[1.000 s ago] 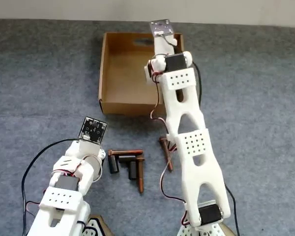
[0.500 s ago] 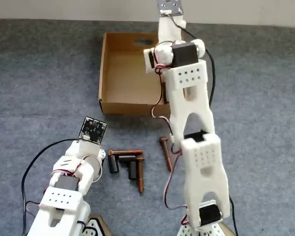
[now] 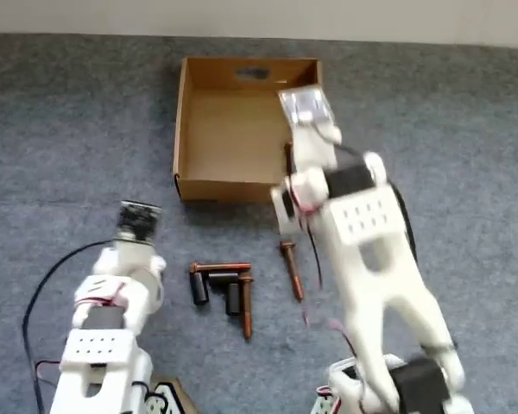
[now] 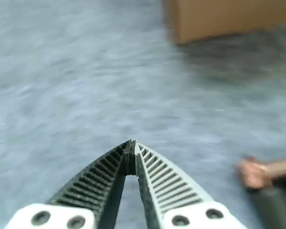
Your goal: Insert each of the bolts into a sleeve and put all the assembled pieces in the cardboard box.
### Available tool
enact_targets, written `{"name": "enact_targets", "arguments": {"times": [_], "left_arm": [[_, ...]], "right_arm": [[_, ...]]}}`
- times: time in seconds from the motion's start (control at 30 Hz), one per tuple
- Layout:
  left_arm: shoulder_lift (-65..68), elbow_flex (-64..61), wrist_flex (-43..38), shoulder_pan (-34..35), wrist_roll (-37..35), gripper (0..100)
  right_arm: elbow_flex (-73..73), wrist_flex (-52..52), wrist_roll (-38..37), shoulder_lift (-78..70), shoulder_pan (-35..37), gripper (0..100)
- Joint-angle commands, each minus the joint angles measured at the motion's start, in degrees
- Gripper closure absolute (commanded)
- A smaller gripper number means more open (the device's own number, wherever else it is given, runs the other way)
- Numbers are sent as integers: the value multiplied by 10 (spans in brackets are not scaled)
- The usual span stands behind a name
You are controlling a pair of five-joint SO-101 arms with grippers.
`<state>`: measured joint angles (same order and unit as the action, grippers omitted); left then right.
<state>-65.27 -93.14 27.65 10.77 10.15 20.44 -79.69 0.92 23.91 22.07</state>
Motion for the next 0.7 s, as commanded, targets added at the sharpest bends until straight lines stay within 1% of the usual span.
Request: {"name": "enact_targets", "arguments": {"times": [0.0, 0.1, 0.23, 0.27, 0.37, 0.43, 0.5, 0.67], "left_arm": [[-6, 50, 29, 53, 1, 990], [-6, 57, 26, 87, 0, 990], [-6, 73, 28, 145, -2, 990], [-6, 77, 27, 167, -14, 990], [-6, 87, 27, 228, -107, 990], [-6, 90, 26, 258, -156, 990], [-6, 94, 26, 274, -178, 990], [-6, 95, 26, 276, -178, 990]], "right_arm": [[124, 40, -6, 98, 12, 928], [180, 57, -6, 111, 59, 860], [231, 109, -2, 88, 149, 858], [238, 124, -1, 80, 168, 858], [244, 164, -1, 52, 211, 858], [244, 185, -1, 36, 233, 858], [244, 198, -1, 22, 254, 858], [247, 223, -1, -13, 306, 858]]}}
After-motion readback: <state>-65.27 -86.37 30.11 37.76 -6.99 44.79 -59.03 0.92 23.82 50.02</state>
